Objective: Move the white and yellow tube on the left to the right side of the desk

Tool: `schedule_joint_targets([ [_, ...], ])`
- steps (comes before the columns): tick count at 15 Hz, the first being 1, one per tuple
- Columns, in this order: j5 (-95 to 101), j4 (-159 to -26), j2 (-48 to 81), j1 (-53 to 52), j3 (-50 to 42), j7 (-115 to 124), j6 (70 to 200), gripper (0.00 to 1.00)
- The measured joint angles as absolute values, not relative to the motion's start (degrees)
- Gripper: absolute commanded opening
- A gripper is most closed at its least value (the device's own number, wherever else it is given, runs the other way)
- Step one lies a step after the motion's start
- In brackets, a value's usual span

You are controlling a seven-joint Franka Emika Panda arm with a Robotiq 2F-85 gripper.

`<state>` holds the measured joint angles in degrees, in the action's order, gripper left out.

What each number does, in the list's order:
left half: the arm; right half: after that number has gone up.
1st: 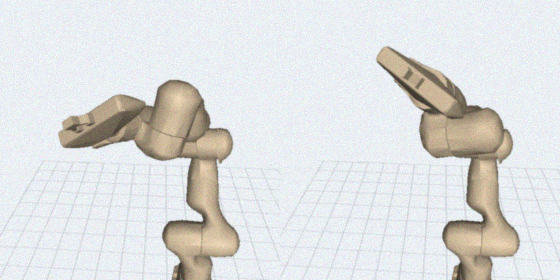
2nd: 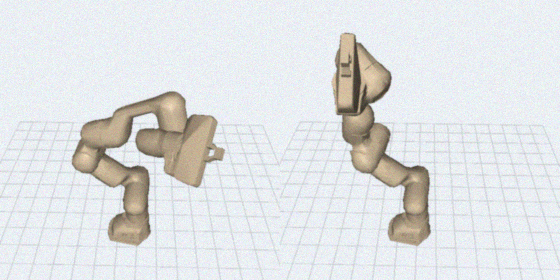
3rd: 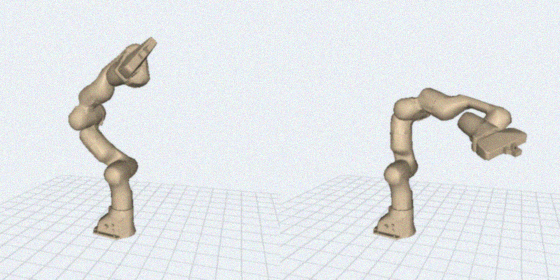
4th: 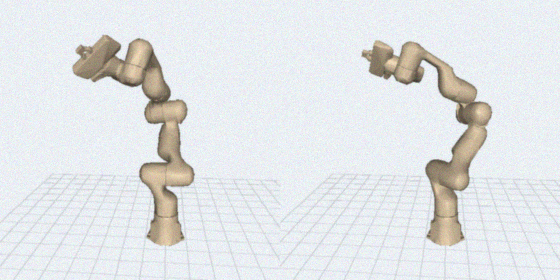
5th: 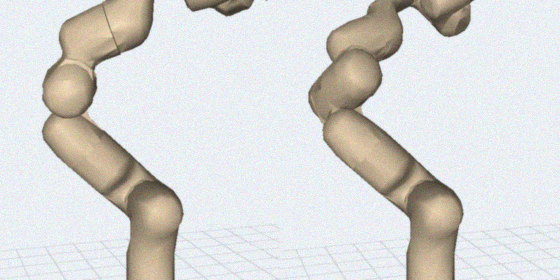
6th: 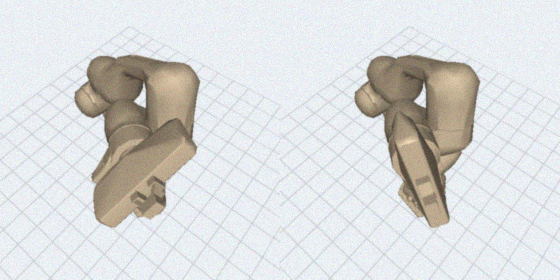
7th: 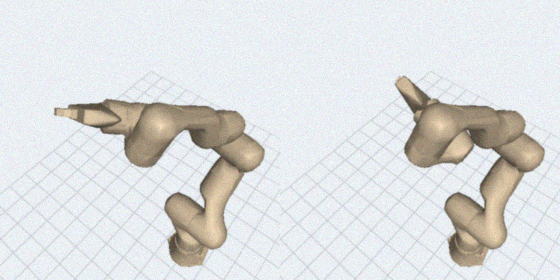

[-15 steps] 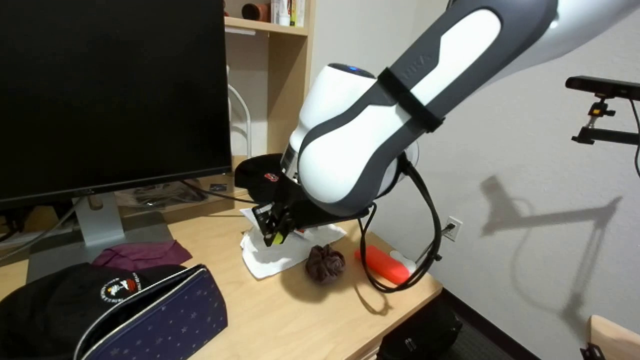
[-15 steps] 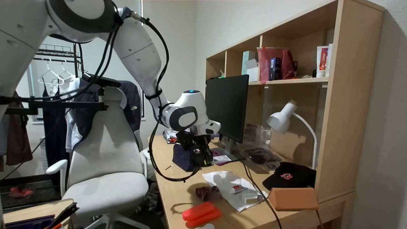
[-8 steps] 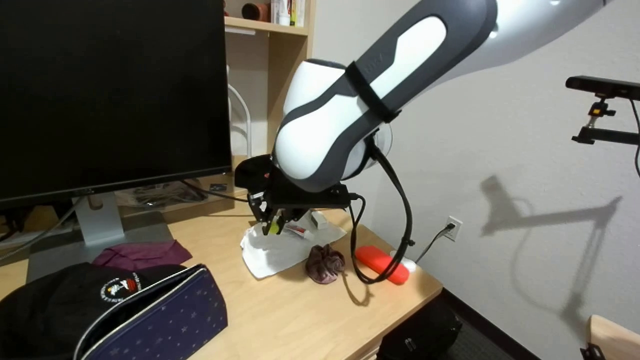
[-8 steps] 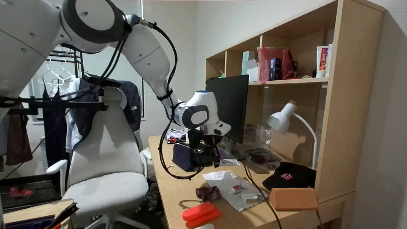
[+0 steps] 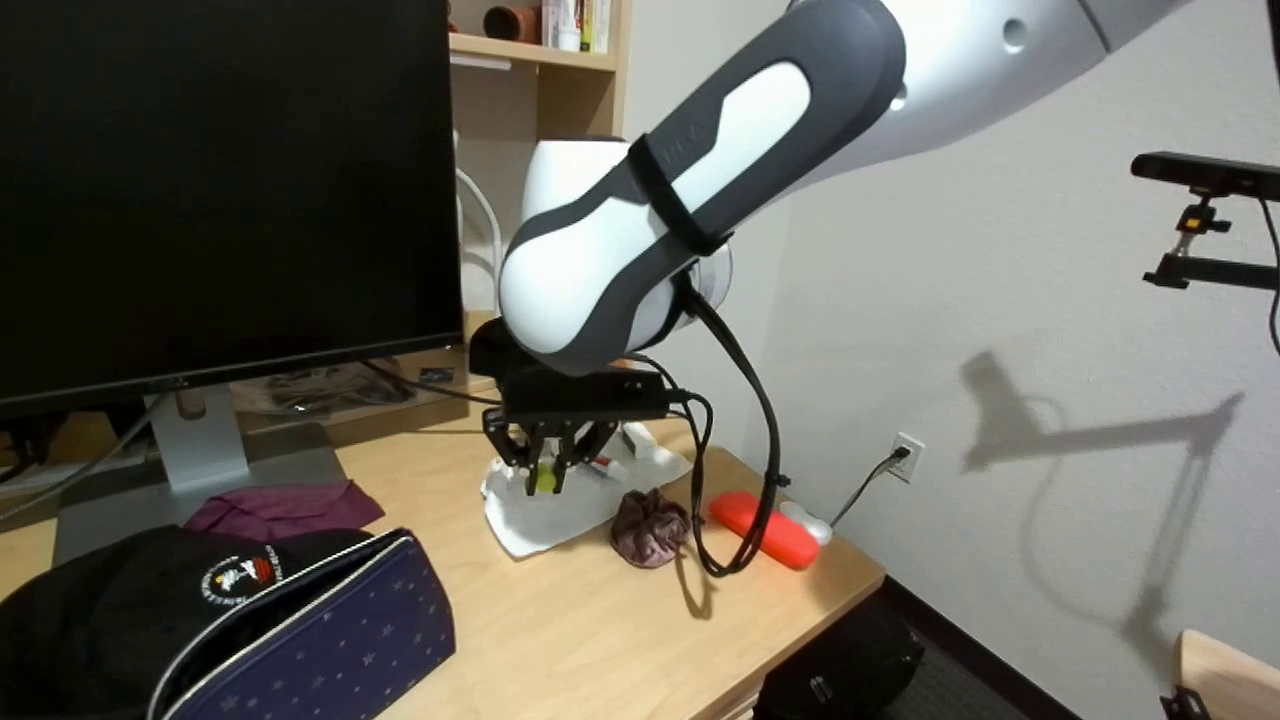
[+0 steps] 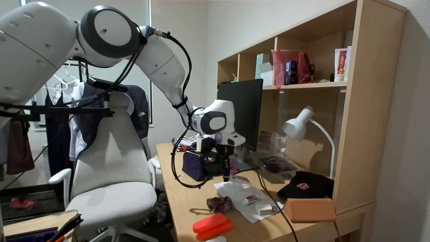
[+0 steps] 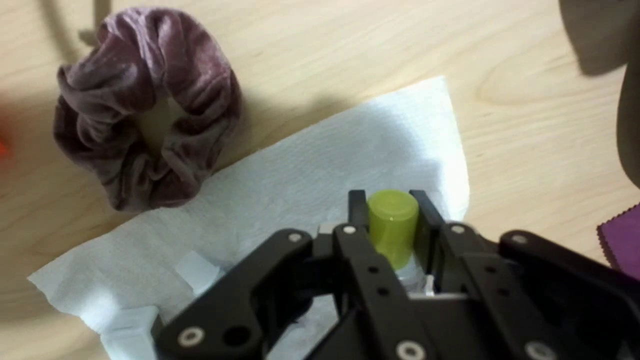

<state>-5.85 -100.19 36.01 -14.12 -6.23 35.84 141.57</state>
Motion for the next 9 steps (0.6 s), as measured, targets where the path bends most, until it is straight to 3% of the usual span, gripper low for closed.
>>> schedule_joint_targets([
  [9,-4.14,-97.14,39.39,-14.67,-5.18,35.83,138.73,0.13],
])
